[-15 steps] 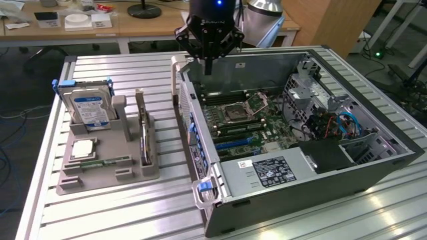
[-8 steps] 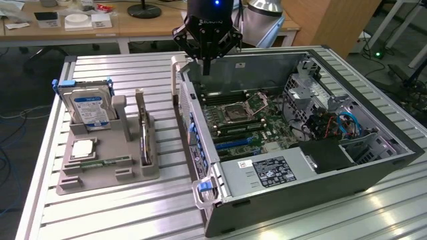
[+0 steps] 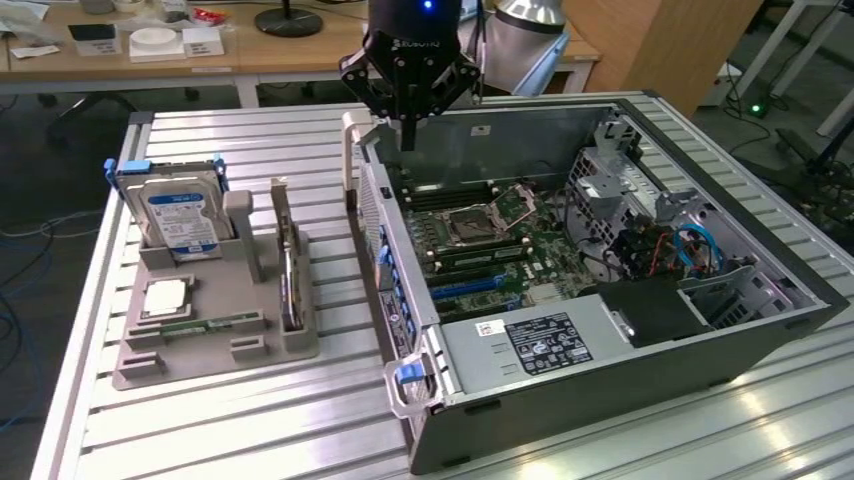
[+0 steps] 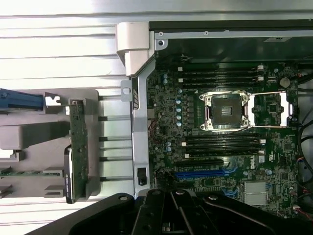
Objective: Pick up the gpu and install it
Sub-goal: 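Reach for the gpu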
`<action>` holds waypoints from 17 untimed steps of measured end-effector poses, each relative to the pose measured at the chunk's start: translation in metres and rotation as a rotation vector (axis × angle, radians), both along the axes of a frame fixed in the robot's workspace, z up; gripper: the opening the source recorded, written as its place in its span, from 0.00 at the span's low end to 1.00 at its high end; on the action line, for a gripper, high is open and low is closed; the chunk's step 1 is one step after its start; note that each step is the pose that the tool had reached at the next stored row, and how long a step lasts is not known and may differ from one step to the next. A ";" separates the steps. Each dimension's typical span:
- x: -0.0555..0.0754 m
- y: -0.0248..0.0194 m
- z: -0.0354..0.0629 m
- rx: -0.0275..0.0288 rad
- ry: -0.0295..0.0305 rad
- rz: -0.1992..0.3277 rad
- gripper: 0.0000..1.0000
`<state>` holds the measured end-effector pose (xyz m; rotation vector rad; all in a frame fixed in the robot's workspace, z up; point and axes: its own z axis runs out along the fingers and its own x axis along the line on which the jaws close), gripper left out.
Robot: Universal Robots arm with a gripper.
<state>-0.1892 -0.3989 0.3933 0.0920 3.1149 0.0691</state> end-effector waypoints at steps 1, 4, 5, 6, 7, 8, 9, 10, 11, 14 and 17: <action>-0.001 0.0000 0.0000 0.0000 0.0000 0.000 0.11; -0.003 0.0000 0.0000 0.0000 0.0000 0.000 0.11; -0.004 0.0000 0.0000 0.0000 -0.0001 0.000 0.11; -0.005 0.0000 0.0000 0.0000 -0.0001 0.000 0.11; -0.005 0.0000 0.0000 0.0001 0.0000 0.000 0.11; -0.006 0.0000 0.0000 0.0000 0.0000 0.000 0.11; -0.007 0.0000 0.0000 0.0000 0.0000 0.000 0.11; -0.008 0.0000 0.0000 0.0000 0.0000 0.001 0.11; -0.009 0.0000 0.0000 0.0000 0.0000 0.001 0.11; -0.012 0.0000 0.0000 0.0000 0.0000 0.001 0.11; -0.015 0.0000 0.0000 0.0000 0.0000 0.001 0.11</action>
